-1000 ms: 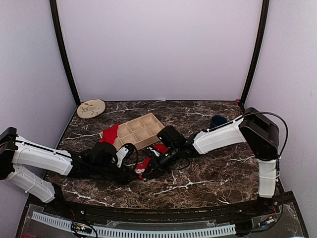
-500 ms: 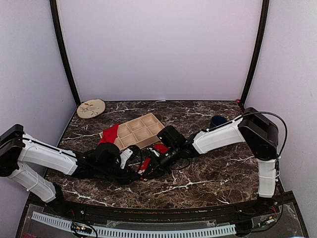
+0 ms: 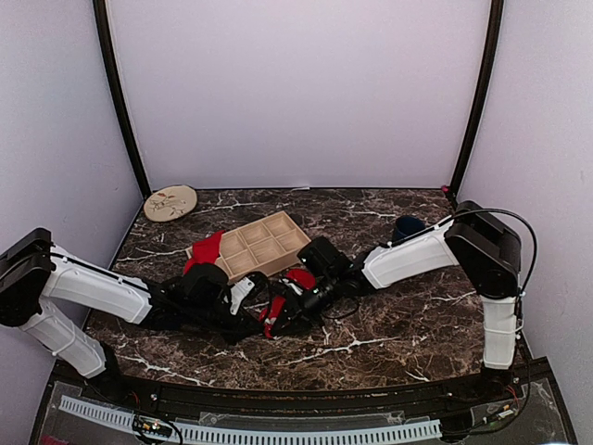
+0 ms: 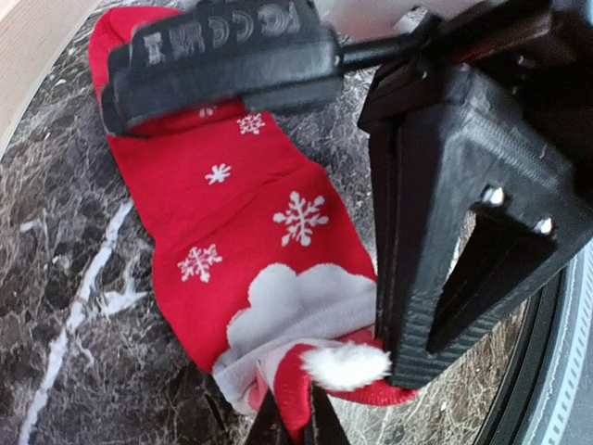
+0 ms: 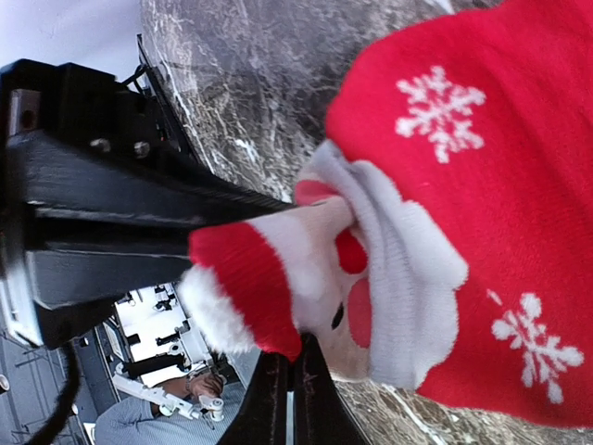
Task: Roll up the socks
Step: Roll the sock at the center of the board.
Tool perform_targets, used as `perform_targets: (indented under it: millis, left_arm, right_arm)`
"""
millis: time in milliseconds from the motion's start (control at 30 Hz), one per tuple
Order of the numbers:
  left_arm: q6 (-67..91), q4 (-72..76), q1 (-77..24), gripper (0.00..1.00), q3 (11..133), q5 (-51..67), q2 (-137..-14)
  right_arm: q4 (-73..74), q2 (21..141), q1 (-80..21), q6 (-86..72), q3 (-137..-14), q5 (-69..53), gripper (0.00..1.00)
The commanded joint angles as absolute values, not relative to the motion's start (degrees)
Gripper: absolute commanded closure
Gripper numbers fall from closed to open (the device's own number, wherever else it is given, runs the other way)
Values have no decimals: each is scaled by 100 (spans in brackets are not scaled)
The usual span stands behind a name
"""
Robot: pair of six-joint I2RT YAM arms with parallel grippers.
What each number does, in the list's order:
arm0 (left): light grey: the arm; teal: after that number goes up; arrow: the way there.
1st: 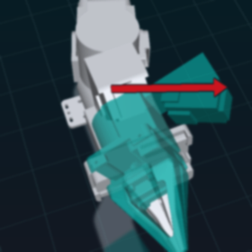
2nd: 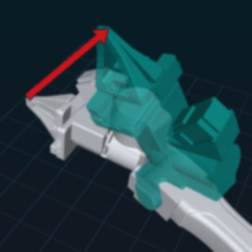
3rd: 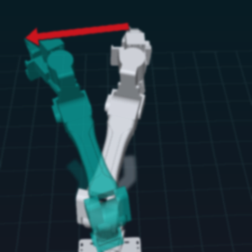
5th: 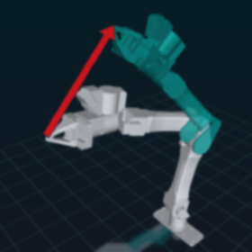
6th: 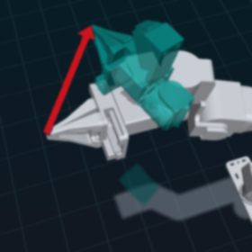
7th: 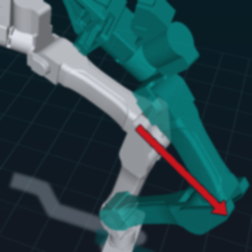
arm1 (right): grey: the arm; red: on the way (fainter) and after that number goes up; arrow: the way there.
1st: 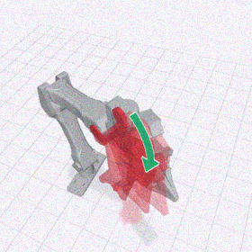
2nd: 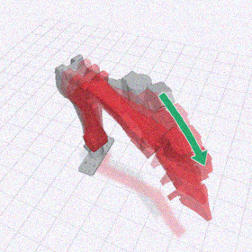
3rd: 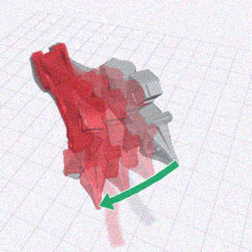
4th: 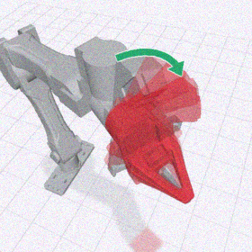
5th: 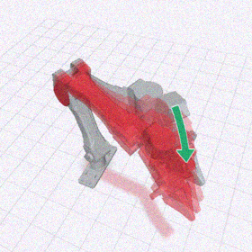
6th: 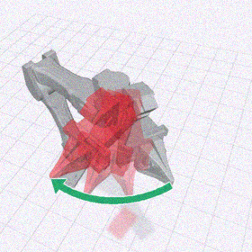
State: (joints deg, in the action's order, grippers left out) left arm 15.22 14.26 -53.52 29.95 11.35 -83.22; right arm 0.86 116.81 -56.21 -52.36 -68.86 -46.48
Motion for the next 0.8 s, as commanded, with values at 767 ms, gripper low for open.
perform_targets:
  millis: [767]
  left_arm:
    - [1162,-272,-4608,100,4429,3443,-9398]
  right_arm:
    - [1221,10464,-5484,-3600,-6113,-2617,69]
